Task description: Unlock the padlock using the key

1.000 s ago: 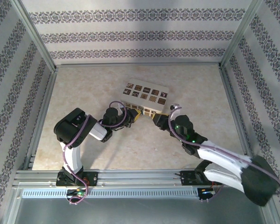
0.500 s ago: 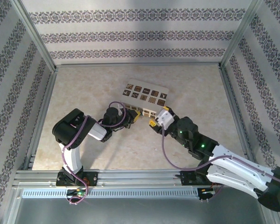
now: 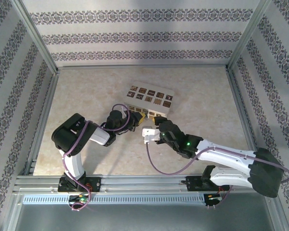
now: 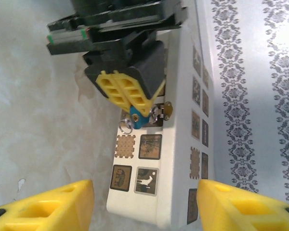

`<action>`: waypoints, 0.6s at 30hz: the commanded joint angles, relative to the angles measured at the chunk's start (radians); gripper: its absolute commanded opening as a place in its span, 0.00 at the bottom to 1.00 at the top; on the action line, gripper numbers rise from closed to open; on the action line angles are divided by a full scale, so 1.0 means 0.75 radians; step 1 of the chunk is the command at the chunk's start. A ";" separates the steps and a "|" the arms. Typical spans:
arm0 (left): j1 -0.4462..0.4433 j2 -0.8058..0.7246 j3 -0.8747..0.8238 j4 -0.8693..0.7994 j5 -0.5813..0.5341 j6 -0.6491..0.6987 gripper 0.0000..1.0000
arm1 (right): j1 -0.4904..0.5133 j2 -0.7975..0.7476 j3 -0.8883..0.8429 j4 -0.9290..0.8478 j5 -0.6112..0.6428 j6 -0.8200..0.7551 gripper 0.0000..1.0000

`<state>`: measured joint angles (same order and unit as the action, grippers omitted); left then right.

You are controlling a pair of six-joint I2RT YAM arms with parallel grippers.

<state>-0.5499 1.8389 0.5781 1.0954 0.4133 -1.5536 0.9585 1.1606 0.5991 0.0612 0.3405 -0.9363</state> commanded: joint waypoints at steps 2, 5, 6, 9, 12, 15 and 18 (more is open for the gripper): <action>-0.024 -0.066 0.040 0.015 0.000 -0.003 0.00 | -0.020 0.097 0.048 0.108 -0.026 -0.052 0.53; -0.028 -0.077 0.059 -0.017 0.005 0.007 0.00 | -0.056 0.171 0.063 0.158 -0.056 -0.059 0.50; -0.029 -0.081 0.064 -0.029 0.007 0.009 0.00 | -0.069 0.191 0.068 0.180 -0.070 -0.063 0.48; -0.030 -0.087 0.068 -0.043 0.004 0.014 0.00 | -0.099 0.243 0.084 0.209 -0.135 -0.060 0.46; -0.030 -0.089 0.065 -0.042 0.003 0.012 0.00 | -0.122 0.303 0.093 0.242 -0.149 -0.066 0.42; -0.032 -0.091 0.065 -0.041 0.003 0.007 0.00 | -0.150 0.346 0.098 0.280 -0.172 -0.064 0.39; -0.032 -0.090 0.073 -0.051 0.006 0.008 0.00 | -0.163 0.388 0.117 0.291 -0.176 -0.067 0.37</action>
<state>-0.5575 1.8111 0.6003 1.0279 0.4137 -1.5532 0.8459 1.4315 0.6544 0.2371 0.2375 -0.9775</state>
